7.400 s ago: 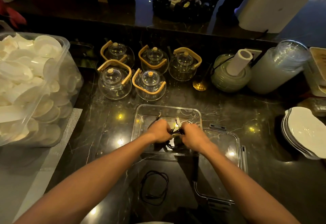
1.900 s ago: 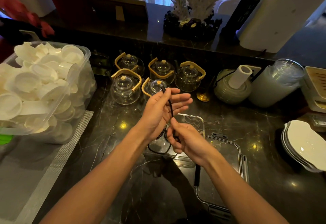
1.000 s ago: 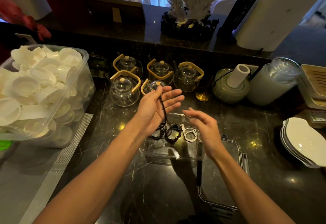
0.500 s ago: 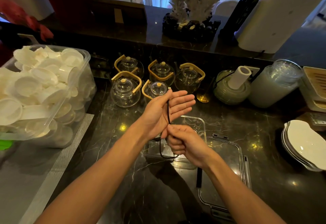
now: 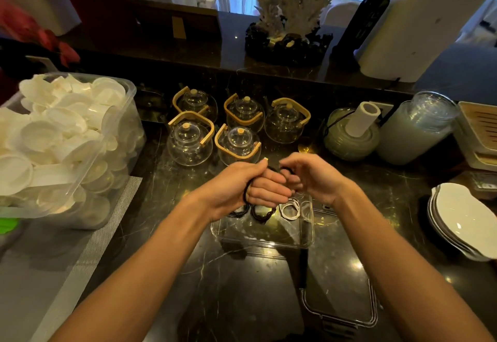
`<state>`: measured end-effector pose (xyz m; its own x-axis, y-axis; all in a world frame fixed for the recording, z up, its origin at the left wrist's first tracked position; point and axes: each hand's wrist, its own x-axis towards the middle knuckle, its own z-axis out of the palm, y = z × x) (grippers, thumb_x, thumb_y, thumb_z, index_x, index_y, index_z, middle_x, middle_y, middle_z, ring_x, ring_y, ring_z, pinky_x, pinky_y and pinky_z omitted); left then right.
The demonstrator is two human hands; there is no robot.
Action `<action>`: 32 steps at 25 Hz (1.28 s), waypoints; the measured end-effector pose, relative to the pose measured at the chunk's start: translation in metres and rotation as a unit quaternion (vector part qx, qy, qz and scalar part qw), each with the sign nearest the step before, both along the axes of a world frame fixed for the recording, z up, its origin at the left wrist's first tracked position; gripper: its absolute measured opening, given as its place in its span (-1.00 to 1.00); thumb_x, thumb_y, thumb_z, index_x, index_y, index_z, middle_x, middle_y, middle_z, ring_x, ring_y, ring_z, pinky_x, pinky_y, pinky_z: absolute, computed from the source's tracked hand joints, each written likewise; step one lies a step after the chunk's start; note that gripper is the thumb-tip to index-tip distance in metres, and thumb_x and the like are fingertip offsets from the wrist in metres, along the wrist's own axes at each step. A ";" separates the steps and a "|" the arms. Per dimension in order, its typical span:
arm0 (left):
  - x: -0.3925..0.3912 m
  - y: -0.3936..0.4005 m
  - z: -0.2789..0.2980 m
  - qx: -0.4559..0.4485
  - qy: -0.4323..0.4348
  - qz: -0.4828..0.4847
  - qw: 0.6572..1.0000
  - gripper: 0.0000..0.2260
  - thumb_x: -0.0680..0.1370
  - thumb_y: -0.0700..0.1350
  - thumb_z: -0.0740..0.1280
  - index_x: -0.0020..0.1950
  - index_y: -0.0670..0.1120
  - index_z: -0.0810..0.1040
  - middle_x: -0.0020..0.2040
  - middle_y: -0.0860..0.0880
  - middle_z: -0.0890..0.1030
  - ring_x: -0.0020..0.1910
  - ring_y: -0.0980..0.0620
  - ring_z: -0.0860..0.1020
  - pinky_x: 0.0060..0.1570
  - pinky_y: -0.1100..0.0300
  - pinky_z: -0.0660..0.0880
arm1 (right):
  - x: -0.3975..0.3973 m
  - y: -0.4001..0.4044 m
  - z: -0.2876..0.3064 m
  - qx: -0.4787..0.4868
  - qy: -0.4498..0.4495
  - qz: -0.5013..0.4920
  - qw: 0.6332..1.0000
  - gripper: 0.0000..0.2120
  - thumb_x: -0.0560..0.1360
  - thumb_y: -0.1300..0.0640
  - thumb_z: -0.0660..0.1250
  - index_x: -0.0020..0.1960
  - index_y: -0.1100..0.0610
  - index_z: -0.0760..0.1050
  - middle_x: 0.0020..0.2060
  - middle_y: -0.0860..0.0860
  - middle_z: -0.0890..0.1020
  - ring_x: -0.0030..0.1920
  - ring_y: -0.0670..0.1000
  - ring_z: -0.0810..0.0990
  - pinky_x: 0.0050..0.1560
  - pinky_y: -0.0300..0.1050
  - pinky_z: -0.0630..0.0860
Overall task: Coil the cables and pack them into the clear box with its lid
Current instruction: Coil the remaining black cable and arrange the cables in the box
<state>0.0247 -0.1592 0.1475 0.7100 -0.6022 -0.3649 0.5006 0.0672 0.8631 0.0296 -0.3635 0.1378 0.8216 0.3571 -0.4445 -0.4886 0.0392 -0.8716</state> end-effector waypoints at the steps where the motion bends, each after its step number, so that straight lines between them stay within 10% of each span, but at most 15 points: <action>1: 0.001 -0.003 -0.006 0.038 -0.016 0.010 0.999 -0.58 0.72 -0.02 0.11 0.13 -0.31 0.64 -0.02 -0.32 0.71 -0.14 -0.09 0.74 -0.06 0.09 0.67 | 0.005 0.001 0.005 -0.049 -0.016 0.016 0.999 -0.72 0.57 0.12 0.27 -0.30 0.16 0.49 -0.48 0.00 0.35 -0.47 -0.04 0.27 -0.42 -0.20 0.33; 6: 0.006 -0.019 -0.021 0.137 -0.071 0.060 0.986 -0.58 0.72 0.06 0.10 0.22 -0.21 0.61 -0.01 -0.18 0.75 0.00 -0.06 0.73 0.06 0.10 0.66 | 0.012 0.024 0.010 -0.350 -0.129 -0.010 0.928 -0.72 0.59 0.15 0.22 -0.19 0.24 0.60 -0.36 0.05 0.52 -0.39 0.04 0.47 -0.38 -0.05 0.44; 9: 0.005 -0.029 -0.025 0.125 -0.051 0.111 0.985 -0.61 0.74 0.02 0.07 -0.01 -0.14 0.60 -0.34 0.05 0.69 -0.32 0.18 0.65 -0.26 0.33 0.57 | -0.004 0.042 0.013 -0.469 -0.214 -0.037 0.856 -0.70 0.62 0.05 0.18 -0.16 0.10 0.60 -0.28 -0.01 0.65 -0.21 0.08 0.63 -0.17 0.07 0.58; 16: 0.017 -0.038 -0.032 -0.093 0.130 0.220 0.962 -0.60 0.73 0.01 0.08 0.35 -0.26 0.47 0.13 -0.21 0.71 0.09 -0.07 0.71 0.11 0.11 0.64 | -0.064 0.070 -0.007 -0.296 -0.247 -0.073 0.920 -0.76 0.68 0.12 0.21 -0.15 0.04 0.50 -0.42 -0.10 0.50 -0.47 -0.16 0.43 -0.38 -0.15 0.37; 22: 0.014 -0.033 -0.034 -0.163 0.133 0.181 0.961 -0.66 0.72 -0.04 0.12 0.23 -0.23 0.58 -0.15 -0.06 0.71 -0.17 0.05 0.72 -0.13 0.21 0.67 | -0.076 0.054 -0.023 -0.246 -0.173 -0.079 0.951 -0.60 0.67 -0.04 0.26 -0.19 0.21 0.58 -0.45 0.18 0.63 -0.53 0.00 0.52 -0.40 -0.14 0.46; 25: 0.017 -0.029 -0.028 -0.221 0.177 0.154 0.947 -0.72 0.72 -0.03 0.11 0.07 -0.16 0.54 -0.45 0.09 0.40 -0.57 0.19 0.39 -0.57 0.37 0.33 | -0.079 0.045 -0.036 -0.254 -0.109 -0.039 0.960 -0.36 0.62 -0.24 0.23 -0.37 0.27 0.53 -0.56 0.16 0.54 -0.55 0.01 0.49 -0.37 -0.24 0.47; 32: 0.017 -0.012 -0.026 -0.319 0.235 0.104 0.912 -0.72 0.71 -0.05 0.10 0.05 -0.17 0.53 -0.53 0.07 0.27 -0.59 0.16 0.07 -0.65 0.27 0.07 | -0.069 -0.017 -0.058 -0.111 -0.029 0.014 0.993 -0.59 0.48 -0.19 0.46 -0.35 0.07 0.49 -0.44 0.05 0.50 -0.36 -0.01 0.50 0.01 -0.07 0.48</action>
